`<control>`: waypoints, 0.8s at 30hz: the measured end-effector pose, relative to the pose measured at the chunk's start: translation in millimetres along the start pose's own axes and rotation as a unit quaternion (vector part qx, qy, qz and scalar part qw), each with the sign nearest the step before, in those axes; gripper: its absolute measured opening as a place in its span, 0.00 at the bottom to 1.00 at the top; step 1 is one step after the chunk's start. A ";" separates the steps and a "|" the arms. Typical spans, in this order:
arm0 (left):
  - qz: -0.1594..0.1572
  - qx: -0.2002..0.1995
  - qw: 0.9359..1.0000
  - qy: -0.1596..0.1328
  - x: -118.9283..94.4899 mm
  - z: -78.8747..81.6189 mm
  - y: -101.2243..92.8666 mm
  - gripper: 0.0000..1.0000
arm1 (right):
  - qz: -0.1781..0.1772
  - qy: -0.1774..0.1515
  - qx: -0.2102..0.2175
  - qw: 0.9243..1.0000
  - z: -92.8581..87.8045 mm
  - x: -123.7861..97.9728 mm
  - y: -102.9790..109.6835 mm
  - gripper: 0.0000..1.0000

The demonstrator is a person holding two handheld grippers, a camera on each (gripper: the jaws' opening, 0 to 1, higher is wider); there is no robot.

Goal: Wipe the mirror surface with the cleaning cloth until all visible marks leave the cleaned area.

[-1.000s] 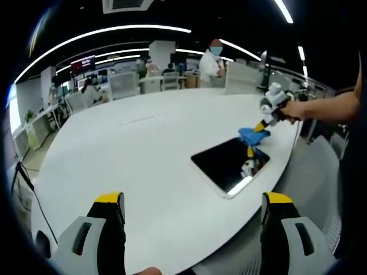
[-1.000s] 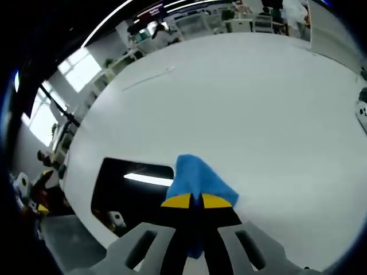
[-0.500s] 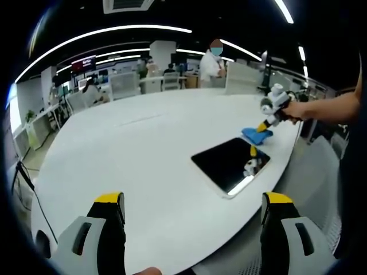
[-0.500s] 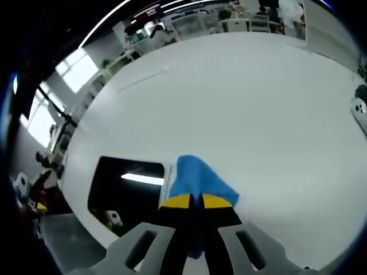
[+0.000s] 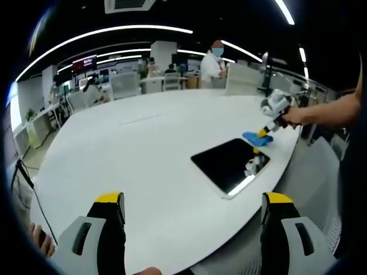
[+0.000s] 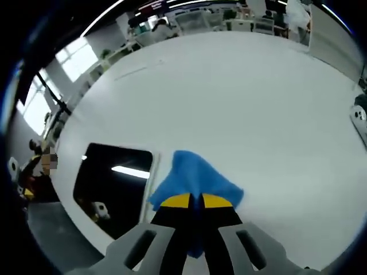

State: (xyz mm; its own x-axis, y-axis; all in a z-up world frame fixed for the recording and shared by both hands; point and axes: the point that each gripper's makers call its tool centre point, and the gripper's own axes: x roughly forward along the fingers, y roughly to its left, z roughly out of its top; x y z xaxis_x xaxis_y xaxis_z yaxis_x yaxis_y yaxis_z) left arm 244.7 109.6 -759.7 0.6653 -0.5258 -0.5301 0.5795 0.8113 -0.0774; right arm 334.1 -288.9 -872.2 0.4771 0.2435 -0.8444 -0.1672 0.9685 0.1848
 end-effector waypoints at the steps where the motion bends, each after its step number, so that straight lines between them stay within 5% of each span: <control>1: 0.000 0.000 1.000 0.000 0.1 -0.2 -0.4 0.99 | -0.002 -0.004 -0.009 1.000 0.0 0.9 0.0 0.01; 7: 0.005 -0.001 1.000 -0.001 -0.9 2.0 2.7 0.99 | 0.001 -0.012 -0.046 0.999 2.4 -1.5 -0.8 0.02; 10: 0.013 -0.013 1.000 -0.006 -4.8 4.5 5.8 0.99 | 0.000 -0.016 -0.052 0.999 6.5 -9.8 -4.4 0.11; 11: 0.017 -0.018 1.000 -0.007 -7.2 4.7 6.9 0.99 | 0.009 -0.049 -0.063 0.997 18.3 -13.5 -2.9 0.18; 14: 0.028 -0.015 0.999 -0.001 -15.3 5.0 6.7 0.99 | 0.024 -0.066 -0.083 0.994 23.4 -26.5 2.4 0.30; 17: 0.038 -0.008 0.999 0.006 -22.3 4.0 10.5 0.99 | 0.036 -0.071 -0.096 0.992 22.0 -38.8 6.9 0.32; 20: 0.052 -0.010 0.999 0.004 -24.1 0.6 24.4 0.99 | 0.059 -0.112 -0.161 0.979 27.8 -55.7 12.5 0.36; 24: 0.048 -0.024 0.998 -0.013 -29.7 -1.4 29.6 0.99 | 0.010 -0.158 -0.197 0.968 39.9 -75.9 -12.8 0.34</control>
State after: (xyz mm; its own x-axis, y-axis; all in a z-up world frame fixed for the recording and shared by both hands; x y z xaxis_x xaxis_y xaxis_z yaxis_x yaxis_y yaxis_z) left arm 241.5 149.6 -747.4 0.7287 -0.4514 -0.5150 0.4903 0.8689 -0.0679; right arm 334.5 -317.7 -790.4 0.6998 0.3258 -0.6357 -0.4652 0.8832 -0.0595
